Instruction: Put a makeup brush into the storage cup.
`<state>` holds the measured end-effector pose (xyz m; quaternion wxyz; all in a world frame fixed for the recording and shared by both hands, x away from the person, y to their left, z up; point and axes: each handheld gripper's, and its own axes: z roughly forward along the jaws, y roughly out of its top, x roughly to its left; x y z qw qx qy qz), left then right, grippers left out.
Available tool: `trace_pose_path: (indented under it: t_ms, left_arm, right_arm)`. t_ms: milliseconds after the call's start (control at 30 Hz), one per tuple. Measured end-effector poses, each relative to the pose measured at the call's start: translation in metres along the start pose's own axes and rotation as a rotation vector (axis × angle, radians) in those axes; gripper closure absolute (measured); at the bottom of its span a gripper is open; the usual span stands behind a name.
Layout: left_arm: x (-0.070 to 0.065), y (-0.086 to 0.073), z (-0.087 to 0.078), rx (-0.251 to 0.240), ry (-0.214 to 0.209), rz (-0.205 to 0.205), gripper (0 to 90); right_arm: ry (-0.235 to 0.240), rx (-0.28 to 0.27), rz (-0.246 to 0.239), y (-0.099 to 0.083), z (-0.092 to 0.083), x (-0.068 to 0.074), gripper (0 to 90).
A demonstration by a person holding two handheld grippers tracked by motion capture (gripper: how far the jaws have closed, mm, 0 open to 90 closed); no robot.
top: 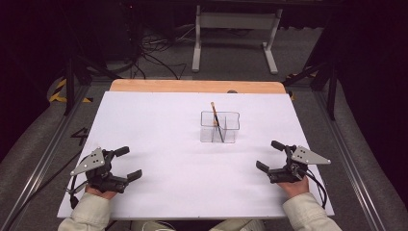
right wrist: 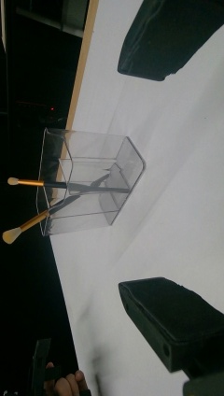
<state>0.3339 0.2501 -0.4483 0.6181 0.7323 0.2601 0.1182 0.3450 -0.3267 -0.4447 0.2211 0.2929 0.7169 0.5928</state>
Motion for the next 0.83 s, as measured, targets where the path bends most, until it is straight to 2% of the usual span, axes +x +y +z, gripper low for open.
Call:
trace_pose_path:
  t_ms: [367, 600, 833]
  left_arm:
    - [0.0048, -0.0028, -0.0002, -0.004, 0.007, -0.014, 0.0]
    - [0.0048, -0.0033, -0.0001, -0.006, 0.010, -0.016, 0.0]
    - [0.0045, -0.0033, 0.0002, -0.002, 0.013, -0.010, 0.0]
  right_arm:
    - [-0.020, -0.009, 0.009, -0.0069, 0.0012, -0.0003, 0.1]
    - [-0.025, 0.013, -0.010, -0.0068, 0.0024, 0.0010, 0.1]
    - [-0.023, 0.010, -0.018, -0.0063, 0.0023, 0.0020, 0.1]
